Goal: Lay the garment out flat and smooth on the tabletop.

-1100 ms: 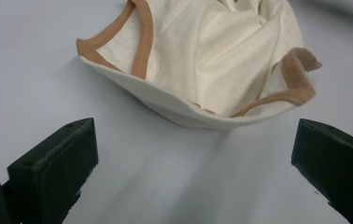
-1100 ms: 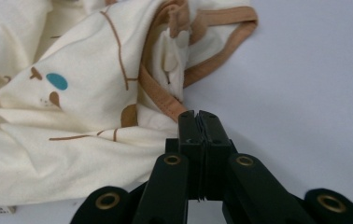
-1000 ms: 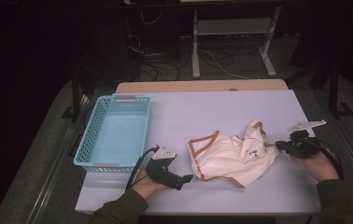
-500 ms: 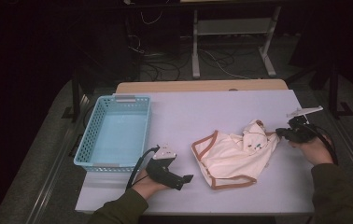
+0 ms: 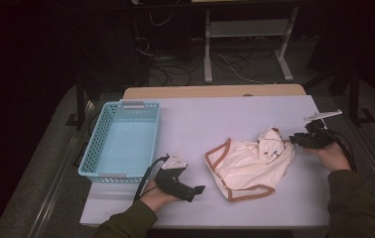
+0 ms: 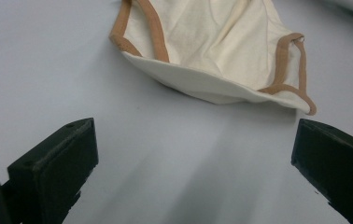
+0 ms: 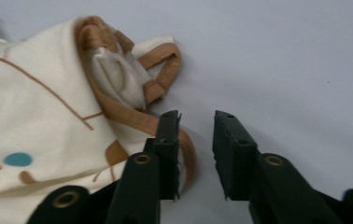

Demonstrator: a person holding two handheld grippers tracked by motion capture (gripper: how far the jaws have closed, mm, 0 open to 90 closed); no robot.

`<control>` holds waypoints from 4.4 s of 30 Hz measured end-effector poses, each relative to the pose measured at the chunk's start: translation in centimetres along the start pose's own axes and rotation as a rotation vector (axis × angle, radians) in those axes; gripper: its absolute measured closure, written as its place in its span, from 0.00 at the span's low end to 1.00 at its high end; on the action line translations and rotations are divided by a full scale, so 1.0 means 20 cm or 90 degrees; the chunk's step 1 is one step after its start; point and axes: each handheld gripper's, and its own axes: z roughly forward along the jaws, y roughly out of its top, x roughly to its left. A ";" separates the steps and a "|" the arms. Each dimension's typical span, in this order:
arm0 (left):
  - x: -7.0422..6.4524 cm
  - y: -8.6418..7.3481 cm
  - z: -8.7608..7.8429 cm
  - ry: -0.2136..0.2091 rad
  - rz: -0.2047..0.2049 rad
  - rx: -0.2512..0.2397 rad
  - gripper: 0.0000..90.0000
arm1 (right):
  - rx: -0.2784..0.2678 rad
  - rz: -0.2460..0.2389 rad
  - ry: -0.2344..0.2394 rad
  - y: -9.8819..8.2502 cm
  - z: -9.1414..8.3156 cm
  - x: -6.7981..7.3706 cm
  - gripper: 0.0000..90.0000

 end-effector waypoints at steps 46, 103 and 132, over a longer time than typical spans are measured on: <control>0.00 0.01 -0.01 0.004 0.001 -0.003 0.00 | 0.046 -0.104 0.153 -0.35 -0.19 0.58 0.66; 0.00 0.00 -0.01 0.002 0.003 0.000 0.00 | 0.063 -0.148 0.138 -0.34 -0.18 0.59 0.96; 0.00 0.00 0.00 0.003 0.003 0.001 0.00 | 0.055 -0.135 0.087 -0.29 -0.16 0.47 0.96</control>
